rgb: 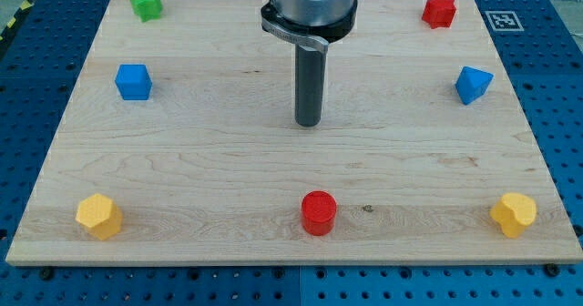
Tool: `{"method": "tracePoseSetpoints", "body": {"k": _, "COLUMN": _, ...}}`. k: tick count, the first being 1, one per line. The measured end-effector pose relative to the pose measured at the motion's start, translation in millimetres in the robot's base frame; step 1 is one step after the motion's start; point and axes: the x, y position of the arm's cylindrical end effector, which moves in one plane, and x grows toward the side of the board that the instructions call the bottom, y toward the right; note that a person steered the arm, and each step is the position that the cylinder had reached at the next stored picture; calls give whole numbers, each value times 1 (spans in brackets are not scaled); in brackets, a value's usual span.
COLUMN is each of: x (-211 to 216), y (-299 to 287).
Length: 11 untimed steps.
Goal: Move your arm towards yellow heart
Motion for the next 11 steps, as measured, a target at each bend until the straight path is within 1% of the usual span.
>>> {"method": "tracePoseSetpoints", "body": {"k": 2, "x": 1, "y": 4}}
{"method": "tracePoseSetpoints", "body": {"k": 3, "x": 38, "y": 32}}
{"method": "tracePoseSetpoints", "body": {"k": 4, "x": 87, "y": 65}}
{"method": "tracePoseSetpoints", "body": {"k": 7, "x": 101, "y": 71}}
{"method": "tracePoseSetpoints", "body": {"k": 8, "x": 129, "y": 75}}
{"method": "tracePoseSetpoints", "body": {"k": 9, "x": 141, "y": 78}}
{"method": "tracePoseSetpoints", "body": {"k": 10, "x": 141, "y": 79}}
{"method": "tracePoseSetpoints", "body": {"k": 11, "x": 141, "y": 130}}
